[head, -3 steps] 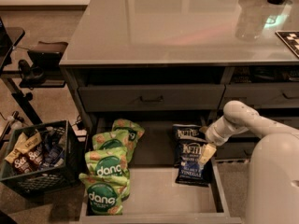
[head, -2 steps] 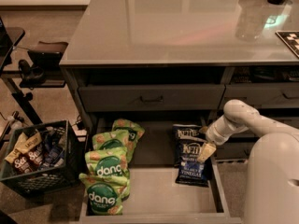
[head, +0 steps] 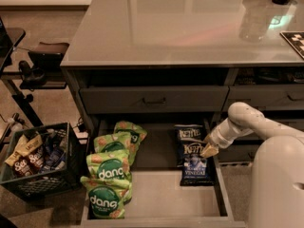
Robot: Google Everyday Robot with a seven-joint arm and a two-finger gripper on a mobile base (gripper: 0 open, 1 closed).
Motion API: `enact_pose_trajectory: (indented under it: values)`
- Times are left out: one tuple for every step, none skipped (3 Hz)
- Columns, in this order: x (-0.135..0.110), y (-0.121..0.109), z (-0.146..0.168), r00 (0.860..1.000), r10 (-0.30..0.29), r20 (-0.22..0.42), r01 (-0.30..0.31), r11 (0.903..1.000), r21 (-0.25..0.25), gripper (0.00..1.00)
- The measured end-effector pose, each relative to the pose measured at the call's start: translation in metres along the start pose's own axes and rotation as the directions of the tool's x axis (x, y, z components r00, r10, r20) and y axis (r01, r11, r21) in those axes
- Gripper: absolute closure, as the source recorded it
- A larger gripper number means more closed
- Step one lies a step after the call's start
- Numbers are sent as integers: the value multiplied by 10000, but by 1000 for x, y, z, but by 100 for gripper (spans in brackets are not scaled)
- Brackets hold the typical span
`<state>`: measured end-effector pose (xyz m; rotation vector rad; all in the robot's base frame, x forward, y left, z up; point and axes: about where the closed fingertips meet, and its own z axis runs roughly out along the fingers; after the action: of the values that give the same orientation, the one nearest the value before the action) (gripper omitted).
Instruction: Pick blue chip bag from middle drawer and place on counter
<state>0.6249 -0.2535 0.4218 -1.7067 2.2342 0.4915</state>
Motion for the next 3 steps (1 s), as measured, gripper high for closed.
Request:
enact_pose_trajectory:
  values:
    - [0, 0, 0, 10000, 0, 0, 0, 10000, 0, 88]
    - [0, 0, 0, 10000, -1, 1, 1, 10000, -1, 100]
    - [-11, 12, -13, 9985, -246, 482, 254, 9995, -176, 100]
